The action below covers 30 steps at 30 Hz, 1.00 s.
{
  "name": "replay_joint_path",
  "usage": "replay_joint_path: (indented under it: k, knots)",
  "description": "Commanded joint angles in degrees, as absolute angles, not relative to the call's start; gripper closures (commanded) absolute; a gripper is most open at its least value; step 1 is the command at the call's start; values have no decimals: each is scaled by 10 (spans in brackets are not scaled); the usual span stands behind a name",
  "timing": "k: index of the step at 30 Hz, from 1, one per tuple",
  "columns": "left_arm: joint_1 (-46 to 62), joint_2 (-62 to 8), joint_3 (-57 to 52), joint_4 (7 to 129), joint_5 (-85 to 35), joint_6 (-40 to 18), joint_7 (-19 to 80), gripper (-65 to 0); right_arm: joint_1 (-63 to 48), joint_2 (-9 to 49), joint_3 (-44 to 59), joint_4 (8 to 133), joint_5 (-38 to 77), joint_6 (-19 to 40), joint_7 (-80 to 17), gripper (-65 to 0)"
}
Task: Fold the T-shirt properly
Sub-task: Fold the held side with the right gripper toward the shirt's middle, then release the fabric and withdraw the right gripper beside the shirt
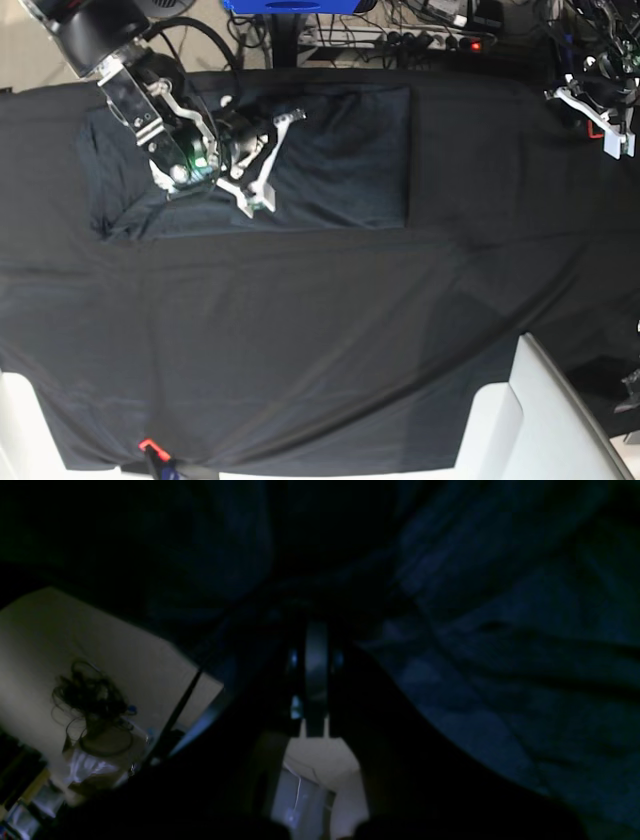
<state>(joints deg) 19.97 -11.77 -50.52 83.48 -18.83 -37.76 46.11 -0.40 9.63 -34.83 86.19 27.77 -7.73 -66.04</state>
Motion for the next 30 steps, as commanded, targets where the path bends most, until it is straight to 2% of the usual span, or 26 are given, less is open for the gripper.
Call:
replay_joint_path:
  k: [1,8,16,22,24,27,30]
  knots:
    - [200,-131,-509,842,-193,-378,454,0,-3,103,-346,873,282,-77,-657,-2]
    - [200,-132,-509,842,-193,-378,454,0,-24,137,-324,904,282,-79,-660,-2]
    - [192,-132,-509,841,-193,-378,454,0,-44,142,-296,966,282,-149,-673,-2]
    - [190,-131,-509,841,-193,-378,454,0,-60,140,-291,1013,284,-140,-639,-2]
    - [189,-130,-508,841,-193,-378,454,0,-60,146,-274,1031,284,-121,-604,-2]
    - [191,-130,-508,841,-193,-378,454,0,-85,159,-136,1041,305,-72,-509,-8]
    - [194,-129,-508,841,-193,-378,454,0,-110,159,31,1033,415,55,-457,-26]
